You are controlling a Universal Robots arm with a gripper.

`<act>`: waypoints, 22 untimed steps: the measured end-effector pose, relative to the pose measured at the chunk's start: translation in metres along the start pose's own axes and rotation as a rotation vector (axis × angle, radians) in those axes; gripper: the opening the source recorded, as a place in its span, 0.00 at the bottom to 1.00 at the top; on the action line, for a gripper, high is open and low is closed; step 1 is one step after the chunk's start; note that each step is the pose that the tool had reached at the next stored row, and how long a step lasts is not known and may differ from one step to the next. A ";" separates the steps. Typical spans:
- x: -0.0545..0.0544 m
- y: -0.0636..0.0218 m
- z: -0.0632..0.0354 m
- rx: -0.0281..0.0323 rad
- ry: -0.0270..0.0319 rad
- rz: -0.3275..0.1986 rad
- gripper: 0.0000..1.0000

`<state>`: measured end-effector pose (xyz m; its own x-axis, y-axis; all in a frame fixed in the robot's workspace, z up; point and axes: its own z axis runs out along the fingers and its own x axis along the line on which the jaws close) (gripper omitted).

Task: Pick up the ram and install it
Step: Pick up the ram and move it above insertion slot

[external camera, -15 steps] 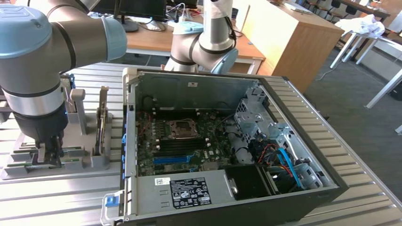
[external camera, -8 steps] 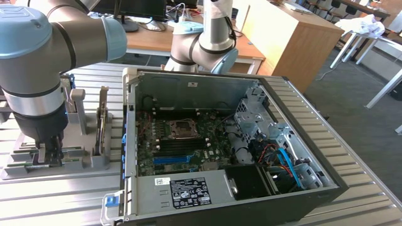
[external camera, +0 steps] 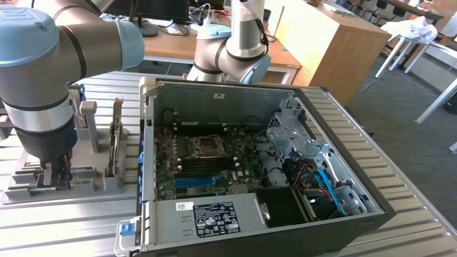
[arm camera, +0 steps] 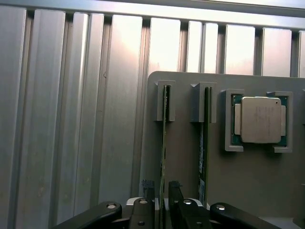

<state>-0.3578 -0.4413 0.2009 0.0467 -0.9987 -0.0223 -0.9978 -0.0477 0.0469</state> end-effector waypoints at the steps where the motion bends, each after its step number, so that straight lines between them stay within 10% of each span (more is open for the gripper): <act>1: 0.000 0.0000 0.0000 0.0000 0.0000 0.000 0.26; 22: 0.000 0.0000 0.0000 0.0000 0.0000 0.000 0.11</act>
<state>-0.3578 -0.4413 0.2009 0.0467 -0.9987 -0.0223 -0.9978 -0.0477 0.0468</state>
